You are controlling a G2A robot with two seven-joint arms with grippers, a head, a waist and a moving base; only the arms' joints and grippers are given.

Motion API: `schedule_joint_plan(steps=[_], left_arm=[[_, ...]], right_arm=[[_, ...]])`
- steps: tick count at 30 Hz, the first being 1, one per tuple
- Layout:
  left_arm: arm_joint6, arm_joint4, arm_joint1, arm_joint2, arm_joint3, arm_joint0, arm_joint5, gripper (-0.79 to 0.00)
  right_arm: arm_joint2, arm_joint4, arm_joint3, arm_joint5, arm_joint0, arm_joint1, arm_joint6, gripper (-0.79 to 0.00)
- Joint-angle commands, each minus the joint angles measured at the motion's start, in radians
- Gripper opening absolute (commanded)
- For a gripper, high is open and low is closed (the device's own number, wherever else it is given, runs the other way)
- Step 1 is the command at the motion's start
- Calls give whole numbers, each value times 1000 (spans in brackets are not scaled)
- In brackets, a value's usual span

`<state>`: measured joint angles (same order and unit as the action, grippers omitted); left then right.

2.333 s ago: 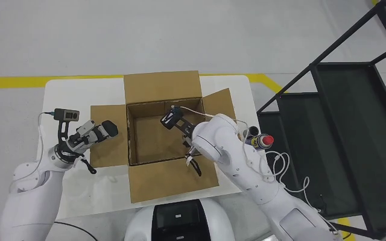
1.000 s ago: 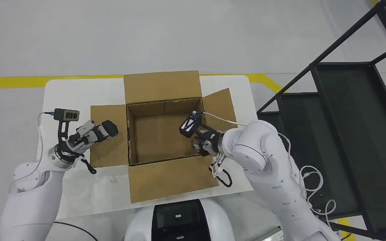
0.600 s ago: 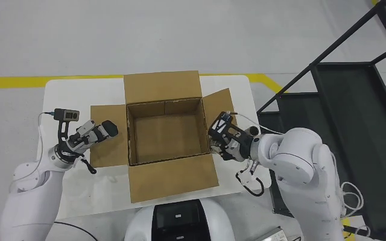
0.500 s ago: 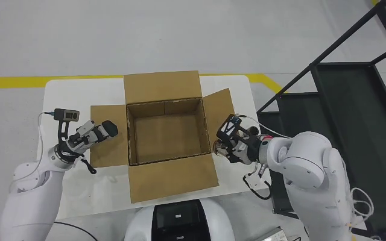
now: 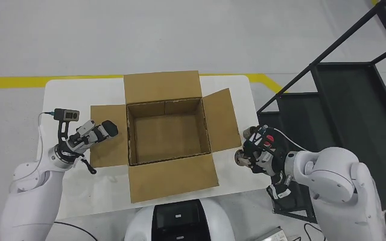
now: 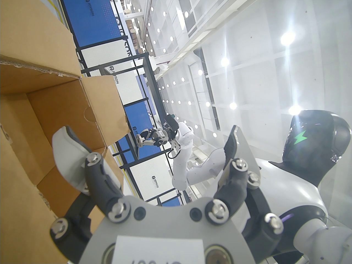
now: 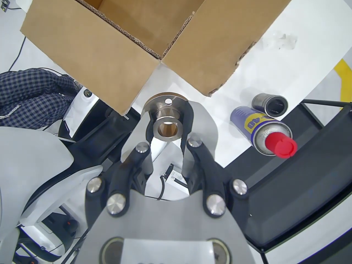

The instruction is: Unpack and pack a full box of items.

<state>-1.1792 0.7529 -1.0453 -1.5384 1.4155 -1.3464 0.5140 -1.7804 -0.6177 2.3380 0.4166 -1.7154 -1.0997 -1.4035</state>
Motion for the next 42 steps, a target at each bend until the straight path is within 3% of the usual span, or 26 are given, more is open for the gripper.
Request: schedule_joint_plan(steps=[1, 8, 26, 33, 42], left_arm=[[0, 0, 0, 0, 0, 0, 0, 0], [0, 0, 0, 0, 0, 0, 0, 0], [0, 0, 0, 0, 0, 0, 0, 0], [0, 0, 0, 0, 0, 0, 0, 0], [0, 0, 0, 0, 0, 0, 0, 0]], right_arm=[[0, 0, 0, 0, 0, 0, 0, -785], [0, 0, 0, 0, 0, 0, 0, -785], [98, -375, -155, -135, -198, 2, 299, -785], [192, -531, -272, -202, -166, 0, 375, -785], [302, -570, -462, -242, -41, -9, 422, -785]])
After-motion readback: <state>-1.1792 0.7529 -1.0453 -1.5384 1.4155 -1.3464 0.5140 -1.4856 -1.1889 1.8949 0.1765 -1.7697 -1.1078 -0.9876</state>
